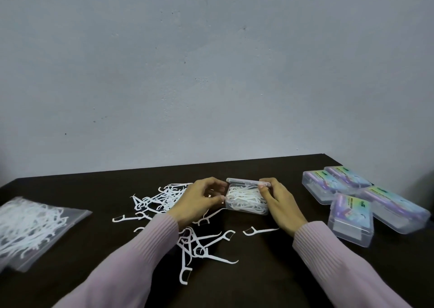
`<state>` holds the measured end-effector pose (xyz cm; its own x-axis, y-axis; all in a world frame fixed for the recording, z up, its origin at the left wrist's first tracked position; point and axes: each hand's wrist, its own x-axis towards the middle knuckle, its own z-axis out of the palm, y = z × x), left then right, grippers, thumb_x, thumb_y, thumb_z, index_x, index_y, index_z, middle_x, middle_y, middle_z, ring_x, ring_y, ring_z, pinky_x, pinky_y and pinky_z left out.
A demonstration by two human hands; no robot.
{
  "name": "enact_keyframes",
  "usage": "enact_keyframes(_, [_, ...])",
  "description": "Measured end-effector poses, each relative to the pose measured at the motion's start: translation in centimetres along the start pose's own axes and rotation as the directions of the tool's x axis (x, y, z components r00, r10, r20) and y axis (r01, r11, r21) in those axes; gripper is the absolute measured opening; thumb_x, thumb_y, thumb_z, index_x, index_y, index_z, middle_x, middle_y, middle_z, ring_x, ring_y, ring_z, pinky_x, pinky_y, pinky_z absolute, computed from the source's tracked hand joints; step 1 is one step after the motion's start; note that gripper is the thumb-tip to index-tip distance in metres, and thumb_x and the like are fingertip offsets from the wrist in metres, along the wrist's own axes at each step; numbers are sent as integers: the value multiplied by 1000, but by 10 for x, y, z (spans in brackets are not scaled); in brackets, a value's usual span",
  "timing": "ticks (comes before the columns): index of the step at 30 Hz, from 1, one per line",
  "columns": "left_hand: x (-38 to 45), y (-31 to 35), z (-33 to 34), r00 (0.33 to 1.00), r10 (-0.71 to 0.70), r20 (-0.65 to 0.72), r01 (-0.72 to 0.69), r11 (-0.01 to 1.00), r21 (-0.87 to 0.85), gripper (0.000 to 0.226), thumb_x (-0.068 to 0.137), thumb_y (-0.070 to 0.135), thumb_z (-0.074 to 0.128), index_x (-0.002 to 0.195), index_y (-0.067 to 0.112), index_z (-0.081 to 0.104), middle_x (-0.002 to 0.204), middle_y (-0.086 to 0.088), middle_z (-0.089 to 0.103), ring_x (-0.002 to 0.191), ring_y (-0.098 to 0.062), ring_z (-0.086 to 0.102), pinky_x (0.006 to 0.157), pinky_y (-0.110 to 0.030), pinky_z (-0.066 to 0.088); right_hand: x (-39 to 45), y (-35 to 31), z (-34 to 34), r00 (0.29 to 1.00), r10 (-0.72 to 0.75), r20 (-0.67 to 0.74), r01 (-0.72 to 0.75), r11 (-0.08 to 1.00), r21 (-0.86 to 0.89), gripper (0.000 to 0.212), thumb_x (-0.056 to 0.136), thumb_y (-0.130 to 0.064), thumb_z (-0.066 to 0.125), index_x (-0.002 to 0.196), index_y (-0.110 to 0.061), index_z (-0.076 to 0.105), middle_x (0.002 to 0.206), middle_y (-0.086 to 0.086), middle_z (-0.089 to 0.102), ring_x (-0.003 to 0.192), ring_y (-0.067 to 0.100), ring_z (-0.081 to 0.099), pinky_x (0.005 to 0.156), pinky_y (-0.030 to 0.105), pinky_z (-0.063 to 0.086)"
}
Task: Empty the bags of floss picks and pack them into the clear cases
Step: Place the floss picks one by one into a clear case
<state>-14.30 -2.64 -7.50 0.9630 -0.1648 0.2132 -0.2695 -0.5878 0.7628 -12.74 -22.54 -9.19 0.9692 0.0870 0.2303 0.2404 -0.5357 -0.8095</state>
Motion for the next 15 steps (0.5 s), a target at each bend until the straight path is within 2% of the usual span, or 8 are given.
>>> enact_keyframes(4, [-17,4,-21,998,35,50,-41,991,124,27,86,17,66,112,23,64,103,7,67,91,0,60,74,-10,48,-2,-4,6,1000,-17,8,17,999,-40,37,99,-32,35,130,-15,43,128,7,47,112,13,48,87,20,39])
enact_keyframes(7, [-35,7,-39,985,15,174,-45,984,170,32,83,10,68,113,21,63,100,4,65,84,0,59,73,-14,51,-4,-9,11,999,-26,25,27,998,-54,38,99,-32,35,132,-15,42,130,8,47,114,15,48,88,22,40])
enact_keyframes(9, [-46,7,-51,952,-1,305,-79,965,250,40,82,9,70,117,26,61,107,7,65,91,5,57,79,-13,48,-6,-11,13,999,-26,28,27,998,-52,38,98,-32,35,131,-14,42,130,9,47,115,16,49,89,24,41])
enact_keyframes(11, [-54,5,-60,910,-23,414,-130,933,336,50,78,10,72,120,34,59,117,14,61,105,8,52,94,-14,41,-8,-13,15,999,-19,26,20,999,-40,38,98,-34,36,129,-14,44,127,10,48,113,17,50,91,26,42])
enact_keyframes(13, [-60,5,-63,870,-71,487,-131,920,368,57,76,9,73,122,40,57,124,20,54,116,6,45,103,-18,33,-9,-13,15,1000,-11,15,12,999,-38,38,98,-36,36,126,-13,45,124,10,49,110,18,51,93,30,44])
enact_keyframes(15, [-64,5,-61,836,-103,538,-152,899,410,60,76,10,73,125,40,55,129,18,50,121,2,42,108,-23,30,-9,-14,16,1000,-8,1,8,999,-44,37,97,-38,36,122,-12,47,121,10,51,108,18,51,93,32,44])
